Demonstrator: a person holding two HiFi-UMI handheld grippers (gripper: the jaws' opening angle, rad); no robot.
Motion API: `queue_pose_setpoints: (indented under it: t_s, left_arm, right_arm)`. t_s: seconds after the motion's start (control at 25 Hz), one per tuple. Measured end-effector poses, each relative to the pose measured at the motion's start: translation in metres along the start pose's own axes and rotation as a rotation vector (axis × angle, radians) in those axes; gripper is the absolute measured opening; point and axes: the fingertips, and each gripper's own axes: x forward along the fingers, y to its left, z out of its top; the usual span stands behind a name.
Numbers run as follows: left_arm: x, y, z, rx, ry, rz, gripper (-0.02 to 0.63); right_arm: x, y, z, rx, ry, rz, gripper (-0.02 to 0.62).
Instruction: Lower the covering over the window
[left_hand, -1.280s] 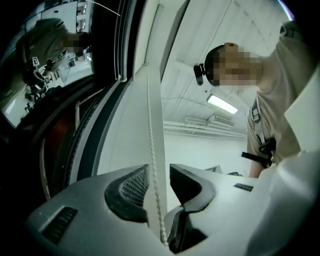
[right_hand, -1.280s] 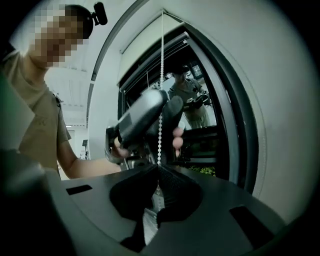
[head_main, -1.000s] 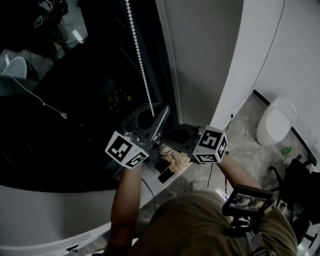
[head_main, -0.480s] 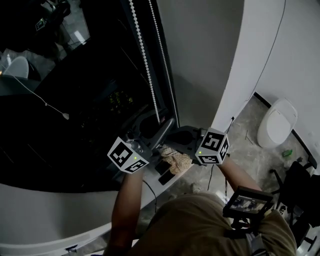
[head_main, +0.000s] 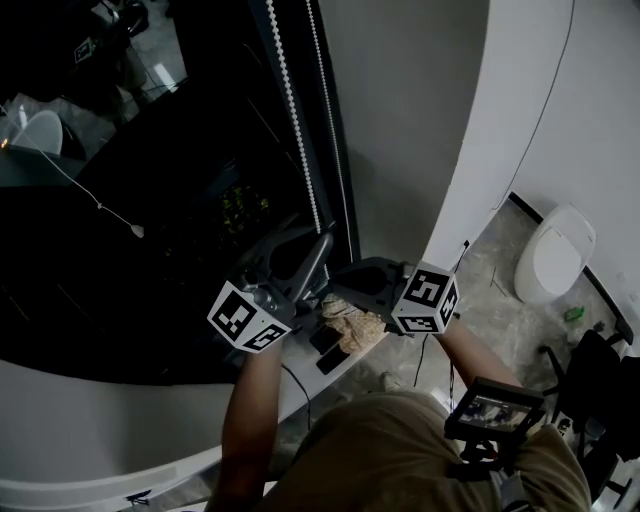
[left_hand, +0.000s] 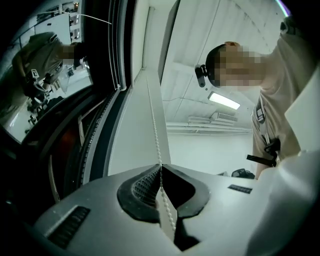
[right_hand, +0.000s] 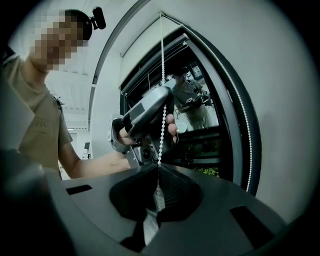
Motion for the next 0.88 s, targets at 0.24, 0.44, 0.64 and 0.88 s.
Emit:
queue_pose_setpoints:
  t_s: [0.24, 0.44, 0.64, 0.88]
  left_arm:
    - [-0.007, 0.004, -0.024, 0.023, 0.041, 0.020, 0.021]
    - [-0.016, -0.007, -0.074, -0.058, 0.122, -0.001, 0.021]
    - [-0.012, -0.035, -0.090, -0.112, 0.111, -0.059, 0.021]
    - [-0.014, -0.043, -0.095, -0.125, 0.126, -0.083, 0.023]
  right_arm:
    - [-0.010, 0.010, -0.015, -0.135, 0.114, 0.069, 0.062]
    - [-0.042, -0.018, 0.061, -0.068, -0.170, -0.066, 0.163]
    - [-0.042, -0.018, 0.100, -0.094, -0.278, -0.113, 0.159]
    - [-0.034, -0.011, 0.098, -0.076, -0.265, -0.104, 0.012]
